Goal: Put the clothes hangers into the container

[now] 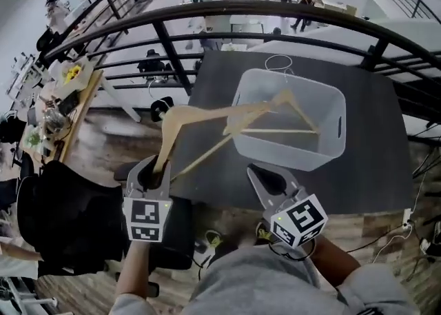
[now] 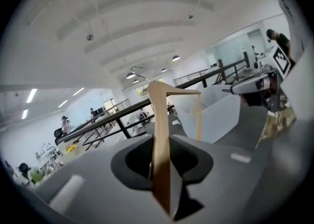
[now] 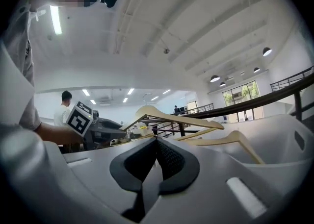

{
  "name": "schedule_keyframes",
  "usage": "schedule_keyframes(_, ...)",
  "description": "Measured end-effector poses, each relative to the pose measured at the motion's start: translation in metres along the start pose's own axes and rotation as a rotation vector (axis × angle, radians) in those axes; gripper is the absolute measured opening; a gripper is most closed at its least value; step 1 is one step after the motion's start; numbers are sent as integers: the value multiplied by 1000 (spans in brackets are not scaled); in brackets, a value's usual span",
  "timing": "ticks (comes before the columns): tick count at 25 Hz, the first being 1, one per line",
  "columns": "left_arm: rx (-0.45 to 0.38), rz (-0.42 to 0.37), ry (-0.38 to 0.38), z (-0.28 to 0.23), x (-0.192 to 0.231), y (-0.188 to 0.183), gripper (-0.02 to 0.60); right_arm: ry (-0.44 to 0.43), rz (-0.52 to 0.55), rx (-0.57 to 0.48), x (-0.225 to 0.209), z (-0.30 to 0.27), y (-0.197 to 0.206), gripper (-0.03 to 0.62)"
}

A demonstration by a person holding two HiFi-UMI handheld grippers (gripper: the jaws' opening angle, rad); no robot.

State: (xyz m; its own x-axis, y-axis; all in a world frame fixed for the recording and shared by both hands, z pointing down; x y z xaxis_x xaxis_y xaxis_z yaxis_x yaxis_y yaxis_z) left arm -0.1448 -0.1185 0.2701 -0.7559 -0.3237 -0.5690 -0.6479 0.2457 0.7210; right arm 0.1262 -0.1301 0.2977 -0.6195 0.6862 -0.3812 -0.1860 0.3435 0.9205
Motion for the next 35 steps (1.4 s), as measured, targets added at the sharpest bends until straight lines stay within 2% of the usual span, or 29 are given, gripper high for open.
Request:
schedule_keyframes(5, -46, -201, 153, -71, -51, -82, 94, 115, -6, -61, -39, 58, -12, 0)
schedule_keyframes(8, -54, -273, 221, -110, -78, -123, 95, 169, -11, -84, -62, 91, -16, 0)
schedule_keyframes(11, -41, -343, 270, -139, -85, -143, 95, 215, -21, -101, -72, 107, -14, 0)
schedule_keyframes(13, -22, -426, 306, -155, -95, -154, 95, 246, -29, -110, -80, 121, -13, 0)
schedule_keyframes(16, 19, -549, 360, -180, -133, -180, 95, 294, -43, -129, -112, 159, -16, 0)
schedule_keyframes(18, 43, -602, 386, -194, -156, -193, 95, 328, -52, -144, -130, 179, -19, 0)
schedule_keyframes(24, 76, -680, 456, -218, -196, -197, 95, 398, -61, -162, -139, 200, -17, 0)
schedule_keyframes(26, 81, -683, 477, -228, -205, -196, 94, 415, -64, -166, -140, 203, -15, 0)
schedule_keyframes(29, 92, -673, 461, -241, -202, -192, 95, 431, -70, -172, -136, 201, -14, 0)
schedule_keyframes(33, 84, -728, 421, -244, -199, -191, 101, 439, -64, -174, -130, 198, -15, 0)
schedule_keyframes(34, 76, -731, 418, -244, -199, -192, 118, 440, -61, -175, -130, 198, -15, 0)
schedule_keyframes(35, 64, -720, 416, -244, -198, -193, 181, 442, -58, -176, -130, 198, -16, 0)
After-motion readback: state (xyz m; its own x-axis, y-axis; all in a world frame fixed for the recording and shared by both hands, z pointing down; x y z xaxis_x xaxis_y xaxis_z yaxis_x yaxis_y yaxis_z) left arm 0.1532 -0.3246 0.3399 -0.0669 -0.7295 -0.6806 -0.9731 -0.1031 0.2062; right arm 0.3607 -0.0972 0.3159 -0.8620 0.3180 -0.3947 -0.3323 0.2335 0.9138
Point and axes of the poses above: the fingertips, and each gripper's own axes: z backward along the fingers, x to its left, y out of its underside, the point moved 8 cm from there along z, backward along the fingers, and after that the axes turned 12 degrees about -z, right-handed, at the moved point
